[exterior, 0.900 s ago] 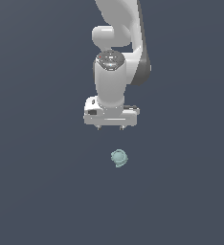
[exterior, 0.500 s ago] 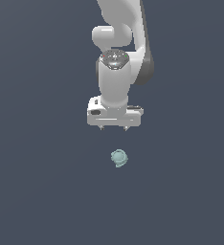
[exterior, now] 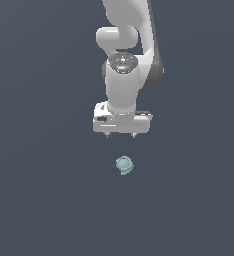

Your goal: Pick up the object and move it to a goal position.

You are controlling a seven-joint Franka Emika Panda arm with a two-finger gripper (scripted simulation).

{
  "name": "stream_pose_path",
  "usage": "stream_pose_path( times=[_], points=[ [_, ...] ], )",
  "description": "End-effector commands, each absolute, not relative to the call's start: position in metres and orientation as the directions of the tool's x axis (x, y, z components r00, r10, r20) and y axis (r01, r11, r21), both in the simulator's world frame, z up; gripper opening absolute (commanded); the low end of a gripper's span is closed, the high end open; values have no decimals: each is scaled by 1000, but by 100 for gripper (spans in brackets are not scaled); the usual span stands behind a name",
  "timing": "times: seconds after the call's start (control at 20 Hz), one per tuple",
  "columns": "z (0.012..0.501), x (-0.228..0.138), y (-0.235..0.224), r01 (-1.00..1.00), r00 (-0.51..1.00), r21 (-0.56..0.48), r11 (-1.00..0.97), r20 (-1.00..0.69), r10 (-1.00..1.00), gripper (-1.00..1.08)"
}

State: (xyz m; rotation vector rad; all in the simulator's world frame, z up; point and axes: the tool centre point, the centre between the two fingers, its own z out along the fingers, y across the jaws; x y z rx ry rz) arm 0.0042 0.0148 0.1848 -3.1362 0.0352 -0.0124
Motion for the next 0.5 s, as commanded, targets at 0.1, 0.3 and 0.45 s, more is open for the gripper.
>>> stream_pose_path(
  times=[0.1, 0.3, 0.45],
  points=[
    [177, 10, 17, 25, 1000, -2, -1000, 7, 25, 100],
    [166, 19, 19, 95, 995, 1, -995, 5, 95, 100],
    [155, 27, 22, 163, 987, 3, -987, 4, 163, 100]
  ],
)
